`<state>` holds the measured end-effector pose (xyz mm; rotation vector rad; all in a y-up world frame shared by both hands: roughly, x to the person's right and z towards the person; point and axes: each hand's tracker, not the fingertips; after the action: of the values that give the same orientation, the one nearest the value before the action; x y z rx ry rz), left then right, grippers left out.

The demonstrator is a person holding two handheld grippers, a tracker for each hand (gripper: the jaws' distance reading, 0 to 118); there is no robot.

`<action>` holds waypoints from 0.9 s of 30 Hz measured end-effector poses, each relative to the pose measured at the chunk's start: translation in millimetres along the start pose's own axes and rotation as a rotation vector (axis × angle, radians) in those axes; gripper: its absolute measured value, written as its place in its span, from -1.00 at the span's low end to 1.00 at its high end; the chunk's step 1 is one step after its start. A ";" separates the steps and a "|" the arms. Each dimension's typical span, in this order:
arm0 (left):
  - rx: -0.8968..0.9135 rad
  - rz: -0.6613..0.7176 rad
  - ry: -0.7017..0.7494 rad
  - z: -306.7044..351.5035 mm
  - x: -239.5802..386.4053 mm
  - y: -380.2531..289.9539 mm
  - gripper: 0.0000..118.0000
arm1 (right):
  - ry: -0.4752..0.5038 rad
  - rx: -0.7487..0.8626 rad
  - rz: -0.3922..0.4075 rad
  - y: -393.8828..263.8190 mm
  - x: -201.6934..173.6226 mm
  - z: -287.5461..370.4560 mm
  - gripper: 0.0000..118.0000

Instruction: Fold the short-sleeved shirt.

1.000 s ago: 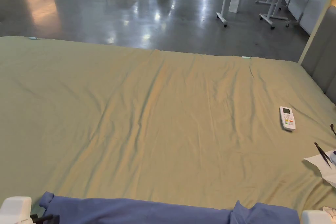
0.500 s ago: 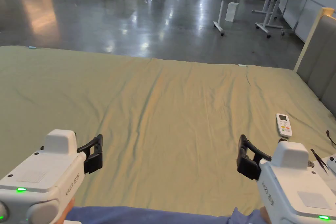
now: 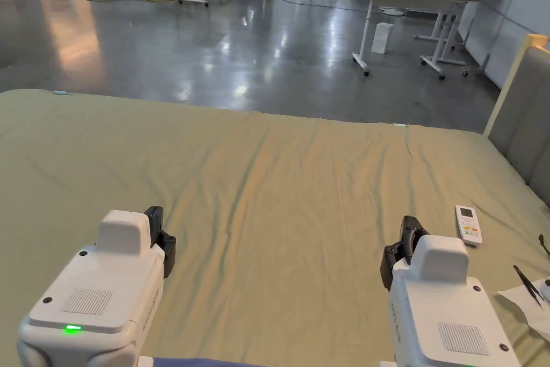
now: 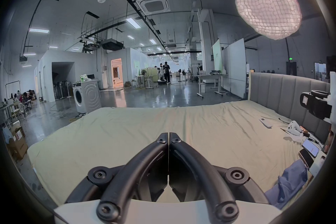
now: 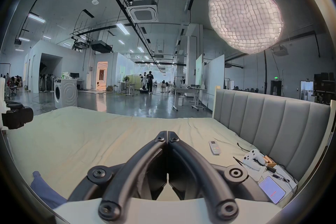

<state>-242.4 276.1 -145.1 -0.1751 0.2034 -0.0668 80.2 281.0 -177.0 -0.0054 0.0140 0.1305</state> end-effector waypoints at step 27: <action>-0.868 0.666 -0.454 -49.8 -243.4 -172.1 0.40 | 0.091 -0.209 0.063 -32.2 -18.1 -21.3 -1.00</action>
<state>-498.8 119.0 -114.7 -0.9647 -0.1851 0.7318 66.2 246.6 -197.9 -0.2194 0.0919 0.1939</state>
